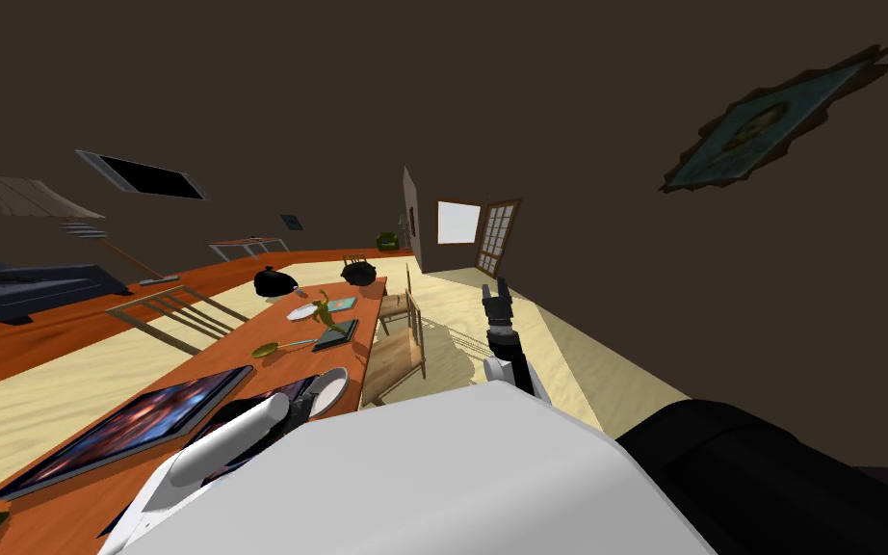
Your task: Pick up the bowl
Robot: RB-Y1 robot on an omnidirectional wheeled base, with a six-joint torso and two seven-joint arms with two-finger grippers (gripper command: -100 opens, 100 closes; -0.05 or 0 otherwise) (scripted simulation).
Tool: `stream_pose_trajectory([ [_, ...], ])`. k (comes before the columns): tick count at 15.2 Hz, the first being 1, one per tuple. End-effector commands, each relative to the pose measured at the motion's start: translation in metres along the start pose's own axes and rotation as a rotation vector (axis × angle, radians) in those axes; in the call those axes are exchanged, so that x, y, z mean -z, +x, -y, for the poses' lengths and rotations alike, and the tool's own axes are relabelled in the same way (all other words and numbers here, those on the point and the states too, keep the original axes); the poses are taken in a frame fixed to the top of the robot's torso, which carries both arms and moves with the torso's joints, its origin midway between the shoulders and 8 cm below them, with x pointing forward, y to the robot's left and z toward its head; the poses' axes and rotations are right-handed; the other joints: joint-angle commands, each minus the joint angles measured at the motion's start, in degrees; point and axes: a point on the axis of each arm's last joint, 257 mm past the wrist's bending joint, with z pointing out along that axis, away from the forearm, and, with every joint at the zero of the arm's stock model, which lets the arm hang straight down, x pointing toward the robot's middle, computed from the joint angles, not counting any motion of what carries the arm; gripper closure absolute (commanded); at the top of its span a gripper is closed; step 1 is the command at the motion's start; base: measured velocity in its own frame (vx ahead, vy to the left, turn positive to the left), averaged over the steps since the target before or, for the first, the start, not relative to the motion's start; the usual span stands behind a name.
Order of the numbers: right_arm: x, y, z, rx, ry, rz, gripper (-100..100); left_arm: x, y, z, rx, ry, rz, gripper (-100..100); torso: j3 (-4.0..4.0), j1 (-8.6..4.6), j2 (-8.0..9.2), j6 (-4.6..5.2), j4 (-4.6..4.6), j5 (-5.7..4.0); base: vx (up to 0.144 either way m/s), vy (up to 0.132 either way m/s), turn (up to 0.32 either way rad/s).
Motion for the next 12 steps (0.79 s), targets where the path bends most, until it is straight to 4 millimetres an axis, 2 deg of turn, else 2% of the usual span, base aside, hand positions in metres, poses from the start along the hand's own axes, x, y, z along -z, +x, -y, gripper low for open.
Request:
stream_pose_trajectory([
  [1,0.000,0.000,0.000,0.000,0.000,0.000,0,-0.002,0.004,-0.011,0.008,-0.040,-0.022,-100,0.00,0.00,0.00,0.00,0.00,0.00,0.023,0.026,-0.085],
  [4,0.000,0.000,0.000,0.000,0.000,0.000,0,-0.004,0.010,-0.024,0.019,-0.088,-0.050,-100,0.00,0.05,0.00,0.00,0.00,0.01,0.027,0.039,-0.091],
  [5,0.000,0.000,0.000,0.000,0.000,0.000,0,-0.004,0.008,-0.019,0.015,-0.069,-0.039,-100,0.00,0.05,0.00,0.00,0.00,0.01,0.014,0.022,-0.028],
  [11,0.000,0.000,0.000,0.000,0.000,0.000,0,-0.025,0.020,-0.024,0.015,-0.071,-0.041,-100,0.07,-0.01,0.12,-0.01,0.02,0.00,-0.002,0.021,0.000],
  [12,0.000,0.000,0.000,0.000,0.000,0.000,0,-0.022,0.019,-0.024,0.015,-0.074,-0.042,-100,0.07,-0.02,0.12,-0.01,0.02,0.00,-0.001,0.013,-0.002],
])
